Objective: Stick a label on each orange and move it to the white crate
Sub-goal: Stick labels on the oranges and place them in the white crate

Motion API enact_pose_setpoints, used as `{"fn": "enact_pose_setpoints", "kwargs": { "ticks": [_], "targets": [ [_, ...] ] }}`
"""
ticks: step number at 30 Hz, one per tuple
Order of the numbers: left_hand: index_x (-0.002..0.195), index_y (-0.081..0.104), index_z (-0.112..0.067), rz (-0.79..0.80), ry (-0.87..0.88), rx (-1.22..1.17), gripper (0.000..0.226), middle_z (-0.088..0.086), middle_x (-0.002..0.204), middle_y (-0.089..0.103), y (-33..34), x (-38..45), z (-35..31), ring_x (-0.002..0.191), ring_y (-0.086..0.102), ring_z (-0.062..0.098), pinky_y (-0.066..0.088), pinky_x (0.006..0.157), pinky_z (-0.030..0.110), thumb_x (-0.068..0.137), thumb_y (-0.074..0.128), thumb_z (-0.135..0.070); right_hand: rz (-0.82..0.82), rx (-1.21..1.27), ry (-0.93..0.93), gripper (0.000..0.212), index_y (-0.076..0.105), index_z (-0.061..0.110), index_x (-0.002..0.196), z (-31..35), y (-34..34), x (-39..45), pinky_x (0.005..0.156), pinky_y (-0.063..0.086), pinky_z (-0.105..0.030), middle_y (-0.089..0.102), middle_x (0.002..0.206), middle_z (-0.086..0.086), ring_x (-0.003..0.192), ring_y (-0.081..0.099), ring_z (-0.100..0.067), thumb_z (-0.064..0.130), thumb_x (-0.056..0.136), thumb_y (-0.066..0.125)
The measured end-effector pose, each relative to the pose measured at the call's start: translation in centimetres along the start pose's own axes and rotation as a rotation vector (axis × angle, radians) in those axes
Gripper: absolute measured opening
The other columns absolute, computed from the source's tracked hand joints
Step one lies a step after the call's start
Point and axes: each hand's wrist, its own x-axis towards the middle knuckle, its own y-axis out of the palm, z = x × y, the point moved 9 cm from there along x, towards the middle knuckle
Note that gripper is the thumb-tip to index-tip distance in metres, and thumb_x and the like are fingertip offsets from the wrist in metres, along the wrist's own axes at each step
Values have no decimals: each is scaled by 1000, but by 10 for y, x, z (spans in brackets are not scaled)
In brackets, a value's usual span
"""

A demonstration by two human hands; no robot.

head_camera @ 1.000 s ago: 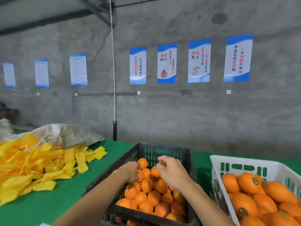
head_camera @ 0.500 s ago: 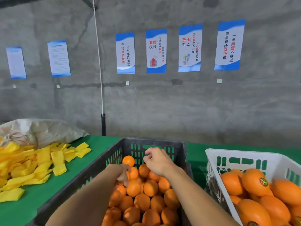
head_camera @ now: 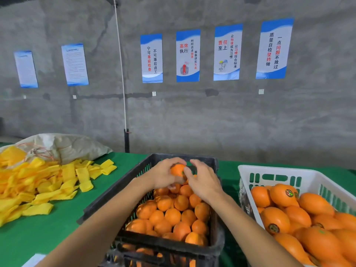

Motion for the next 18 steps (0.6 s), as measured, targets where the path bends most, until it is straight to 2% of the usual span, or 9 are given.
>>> {"fn": "enact_pose_setpoints", "kwargs": {
  "ticks": [2, 4, 5, 6, 8, 10, 14, 16, 18],
  "targets": [
    [126, 63, -29, -81, 141, -124, 53, 7, 116, 66, 1, -31, -44, 79, 75, 27, 62, 63, 38, 82, 81, -5, -48, 64, -15, 49, 53, 31, 139, 11, -25, -28, 98, 51, -44, 62, 135, 0, 124, 59, -25, 58, 98, 47],
    [126, 62, -41, -162, 275, -137, 60, -9, 120, 64, 5, -61, -83, 90, 70, 8, 59, 75, 29, 75, 79, -15, -129, 166, -22, 49, 55, 36, 130, 21, -52, -58, 92, 54, -42, 66, 123, 6, 113, 63, -19, 66, 93, 47],
    [127, 61, -46, -196, 335, -121, 63, -14, 122, 63, 10, -74, -100, 99, 68, 6, 57, 82, 28, 70, 76, -21, -182, 226, -30, 49, 56, 37, 127, 25, -67, -74, 92, 54, -41, 66, 121, 9, 110, 63, -15, 68, 91, 48],
    [129, 59, -47, -219, 373, -120, 67, -14, 124, 62, 16, -84, -114, 106, 67, 9, 58, 88, 33, 68, 74, -24, -239, 281, -45, 46, 56, 38, 126, 28, -81, -89, 92, 54, -39, 66, 119, 11, 109, 62, -11, 67, 90, 50],
    [134, 57, -43, -225, 399, -222, 70, -8, 130, 61, 32, -100, -131, 109, 69, 23, 58, 93, 51, 69, 74, -21, -320, 356, -76, 38, 58, 36, 126, 29, -103, -117, 95, 53, -38, 64, 119, 13, 109, 61, -6, 54, 93, 59],
    [135, 54, -44, -238, 417, -273, 71, -6, 134, 61, 51, -116, -144, 115, 68, 24, 56, 97, 54, 70, 73, -21, -357, 375, -76, 42, 56, 32, 134, 23, -118, -143, 100, 50, -38, 61, 126, 11, 116, 58, -7, 42, 94, 66],
    [138, 49, -46, -266, 446, -228, 75, -14, 135, 59, 94, -148, -157, 121, 64, 14, 57, 97, 42, 76, 77, -14, -386, 369, -39, 60, 49, 26, 145, -1, -129, -193, 106, 48, -38, 57, 137, 10, 125, 54, -7, 42, 91, 73],
    [141, 47, -46, -277, 467, -187, 78, -20, 137, 56, 118, -164, -157, 125, 60, 8, 56, 98, 33, 79, 80, -11, -368, 359, -18, 65, 48, 30, 146, -16, -126, -218, 105, 50, -34, 56, 137, 14, 123, 54, -2, 47, 88, 74],
    [141, 45, -50, -271, 461, -167, 76, -27, 138, 51, 141, -181, -153, 129, 55, 3, 54, 100, 27, 81, 78, -17, -342, 357, 13, 69, 48, 34, 145, -34, -118, -242, 103, 52, -32, 56, 135, 19, 121, 54, 1, 54, 85, 74]
  ]
}}
